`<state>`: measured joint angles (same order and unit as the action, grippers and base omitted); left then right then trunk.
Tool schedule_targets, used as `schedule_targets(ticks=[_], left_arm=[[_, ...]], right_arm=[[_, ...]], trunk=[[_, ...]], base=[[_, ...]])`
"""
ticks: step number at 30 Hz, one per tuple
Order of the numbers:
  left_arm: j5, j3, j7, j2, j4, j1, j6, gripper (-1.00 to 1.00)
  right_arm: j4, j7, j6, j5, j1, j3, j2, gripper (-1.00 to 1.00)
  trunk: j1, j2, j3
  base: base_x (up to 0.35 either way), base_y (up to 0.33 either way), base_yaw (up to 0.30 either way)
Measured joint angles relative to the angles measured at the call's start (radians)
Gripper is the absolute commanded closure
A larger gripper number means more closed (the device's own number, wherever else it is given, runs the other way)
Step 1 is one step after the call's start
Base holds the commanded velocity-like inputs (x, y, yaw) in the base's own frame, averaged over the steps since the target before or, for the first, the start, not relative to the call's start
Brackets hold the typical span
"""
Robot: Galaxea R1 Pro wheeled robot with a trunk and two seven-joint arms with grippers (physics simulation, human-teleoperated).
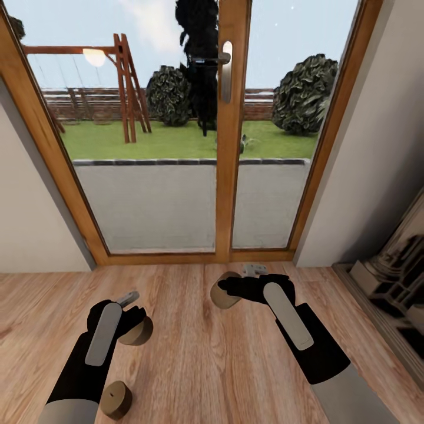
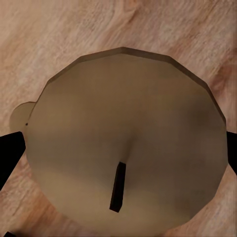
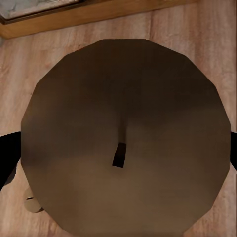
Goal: Place each of the two pumpkins and all three candles from the living room inside a cabinet in the living room (use any cabinet), then make sure every cabinet is closed, and position the cauldron so it is next to a table in the living room.
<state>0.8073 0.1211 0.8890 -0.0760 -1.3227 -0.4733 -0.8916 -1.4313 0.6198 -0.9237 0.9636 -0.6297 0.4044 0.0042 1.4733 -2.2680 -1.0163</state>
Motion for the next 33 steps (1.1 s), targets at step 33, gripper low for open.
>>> schedule_targets(ticks=[33], left_arm=[[0.001,0.001,-0.001,0.005,-0.004,0.000,-0.001,1.00]], right_arm=[[0.001,0.001,0.000,0.003,0.000,0.000,-0.003,1.00]], trunk=[[-0.081,0.147,0.066]], base=[[-0.182,0.000,0.000]])
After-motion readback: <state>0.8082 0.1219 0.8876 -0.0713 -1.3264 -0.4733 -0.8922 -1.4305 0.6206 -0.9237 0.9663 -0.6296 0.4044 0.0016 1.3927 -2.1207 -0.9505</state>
